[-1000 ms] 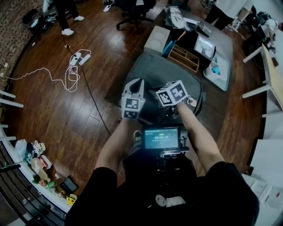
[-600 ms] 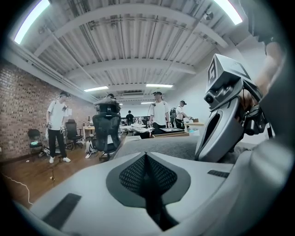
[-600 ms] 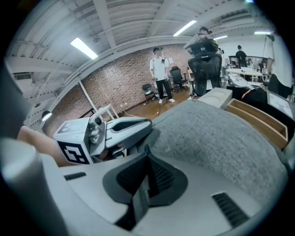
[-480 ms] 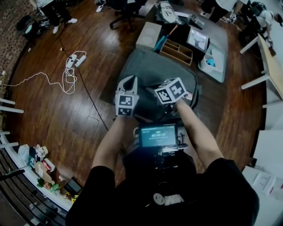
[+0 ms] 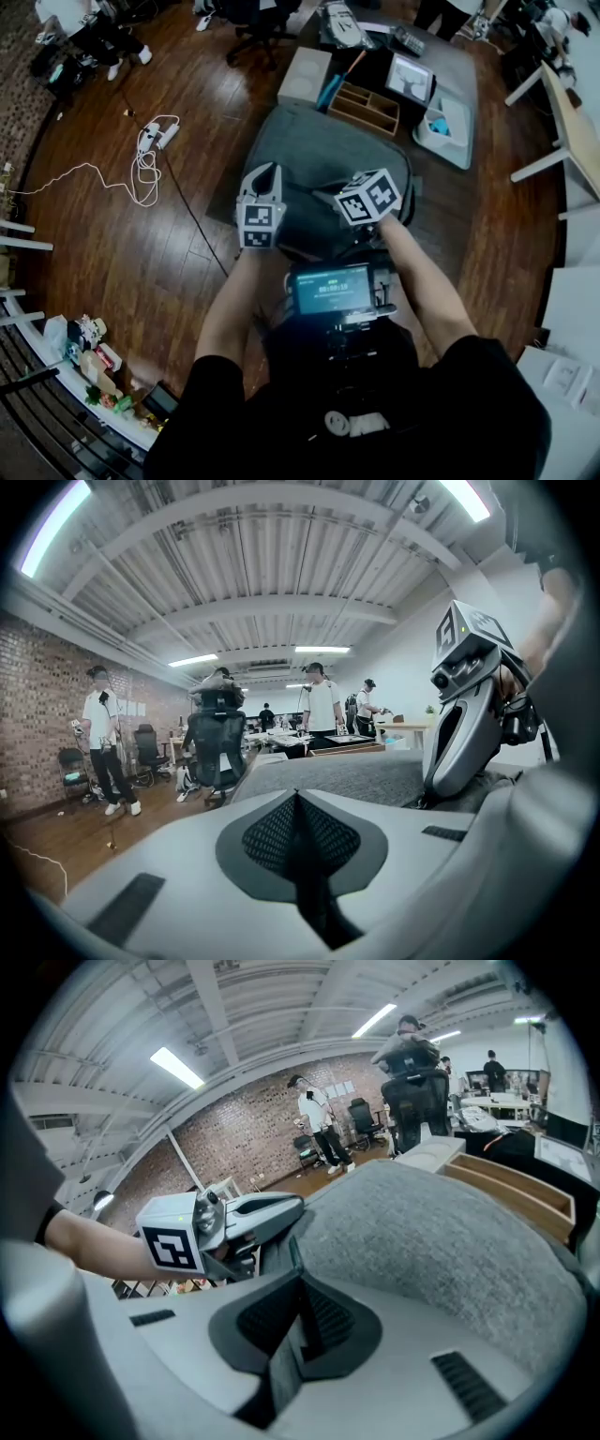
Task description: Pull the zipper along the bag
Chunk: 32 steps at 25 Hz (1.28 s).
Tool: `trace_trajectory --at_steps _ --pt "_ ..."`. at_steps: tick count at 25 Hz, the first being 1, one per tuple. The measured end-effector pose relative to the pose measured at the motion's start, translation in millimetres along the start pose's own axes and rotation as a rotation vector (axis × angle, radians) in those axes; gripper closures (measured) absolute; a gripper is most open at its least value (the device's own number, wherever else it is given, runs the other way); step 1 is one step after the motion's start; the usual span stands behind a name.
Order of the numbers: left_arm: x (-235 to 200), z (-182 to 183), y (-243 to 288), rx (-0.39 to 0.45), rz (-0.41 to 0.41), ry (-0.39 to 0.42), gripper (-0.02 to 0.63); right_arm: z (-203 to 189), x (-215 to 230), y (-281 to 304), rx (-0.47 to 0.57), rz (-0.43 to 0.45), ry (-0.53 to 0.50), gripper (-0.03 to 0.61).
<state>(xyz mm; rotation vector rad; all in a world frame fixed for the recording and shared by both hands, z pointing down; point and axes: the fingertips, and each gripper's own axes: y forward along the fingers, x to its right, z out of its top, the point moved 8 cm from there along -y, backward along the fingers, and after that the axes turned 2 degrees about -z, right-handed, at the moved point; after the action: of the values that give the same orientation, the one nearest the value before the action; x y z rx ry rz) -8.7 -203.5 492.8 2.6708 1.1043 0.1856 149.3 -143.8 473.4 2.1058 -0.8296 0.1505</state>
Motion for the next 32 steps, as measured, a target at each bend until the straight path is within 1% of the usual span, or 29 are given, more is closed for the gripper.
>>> trace_trajectory --at_steps 7,12,19,27,32 --pt "-8.9 -3.4 -3.4 -0.008 0.0 0.011 0.614 -9.3 0.6 -7.9 0.008 0.011 0.013 0.569" --pt "6.1 -0.2 1.6 -0.014 0.01 0.015 0.614 -26.5 14.0 -27.4 0.013 0.029 0.012 0.569" --pt "8.7 -1.7 4.2 -0.029 0.022 0.031 0.614 -39.1 24.6 -36.1 0.009 0.055 0.022 0.569" --pt "9.6 -1.9 5.4 -0.037 0.024 0.035 0.614 -52.8 33.0 -47.7 0.007 0.062 0.034 0.569" --pt "8.2 -3.0 5.5 -0.038 0.025 0.038 0.614 -63.4 39.6 -54.6 0.005 0.052 0.043 0.569"
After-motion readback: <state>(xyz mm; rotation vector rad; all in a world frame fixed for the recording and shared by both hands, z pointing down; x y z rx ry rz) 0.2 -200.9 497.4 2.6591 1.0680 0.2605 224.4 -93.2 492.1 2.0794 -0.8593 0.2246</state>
